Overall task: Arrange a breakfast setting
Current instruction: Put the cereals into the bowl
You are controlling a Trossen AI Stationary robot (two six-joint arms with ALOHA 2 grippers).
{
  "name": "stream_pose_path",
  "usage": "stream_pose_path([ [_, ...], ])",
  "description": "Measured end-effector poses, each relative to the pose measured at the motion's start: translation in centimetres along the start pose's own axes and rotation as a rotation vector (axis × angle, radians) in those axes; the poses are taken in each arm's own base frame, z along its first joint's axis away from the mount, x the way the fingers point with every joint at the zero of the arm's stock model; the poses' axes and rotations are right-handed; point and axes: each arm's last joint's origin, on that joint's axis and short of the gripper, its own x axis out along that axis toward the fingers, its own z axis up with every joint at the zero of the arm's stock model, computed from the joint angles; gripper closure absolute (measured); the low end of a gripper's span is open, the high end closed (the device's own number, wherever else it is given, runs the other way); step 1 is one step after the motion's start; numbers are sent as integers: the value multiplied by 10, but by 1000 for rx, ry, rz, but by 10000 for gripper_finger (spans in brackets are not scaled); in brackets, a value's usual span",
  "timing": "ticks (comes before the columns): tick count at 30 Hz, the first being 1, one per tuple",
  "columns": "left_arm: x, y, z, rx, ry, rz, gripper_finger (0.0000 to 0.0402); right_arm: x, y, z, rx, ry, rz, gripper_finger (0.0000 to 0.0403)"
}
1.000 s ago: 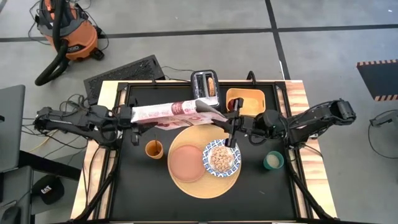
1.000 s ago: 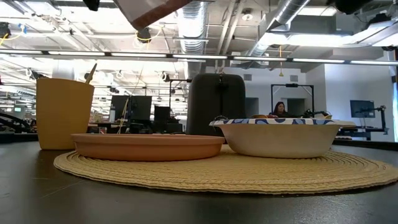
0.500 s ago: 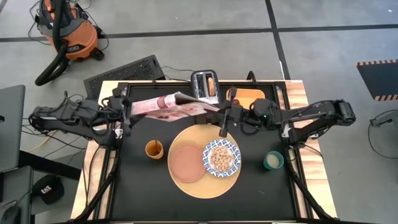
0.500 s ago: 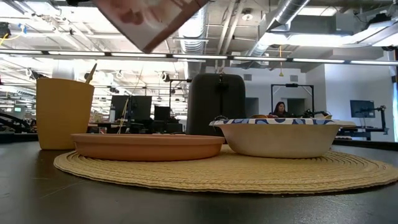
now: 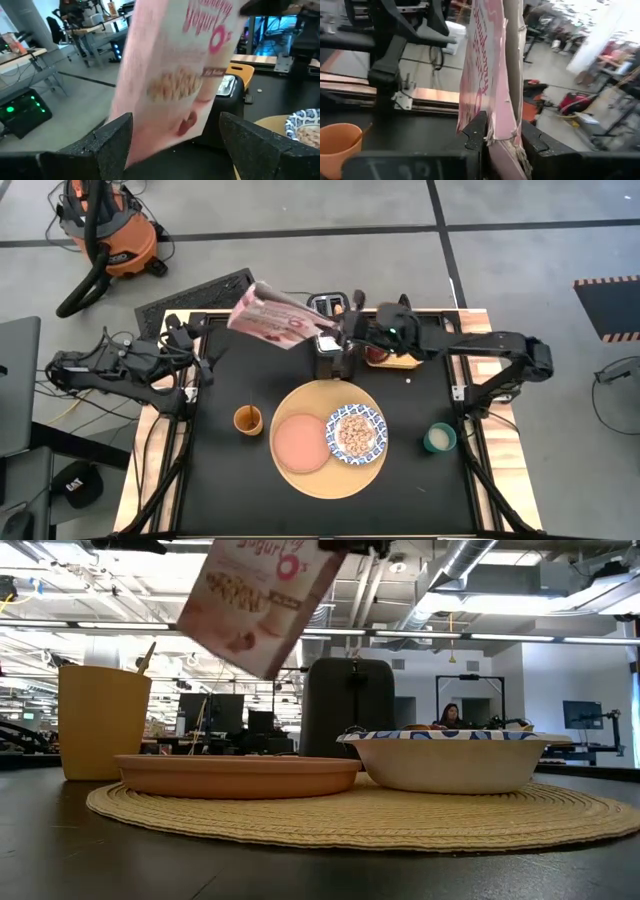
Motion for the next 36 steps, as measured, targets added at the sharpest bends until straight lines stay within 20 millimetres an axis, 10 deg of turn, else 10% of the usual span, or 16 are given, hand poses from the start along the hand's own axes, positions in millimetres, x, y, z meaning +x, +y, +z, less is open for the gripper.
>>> stream_pose_path([
  [22,-2,-9,-15,-43,155,-321,120,145,-43,-19,1,306,219,317],
  [36,1,-12,-21,-8,168,-319,120,164,-27,-49,10,381,281,311],
])
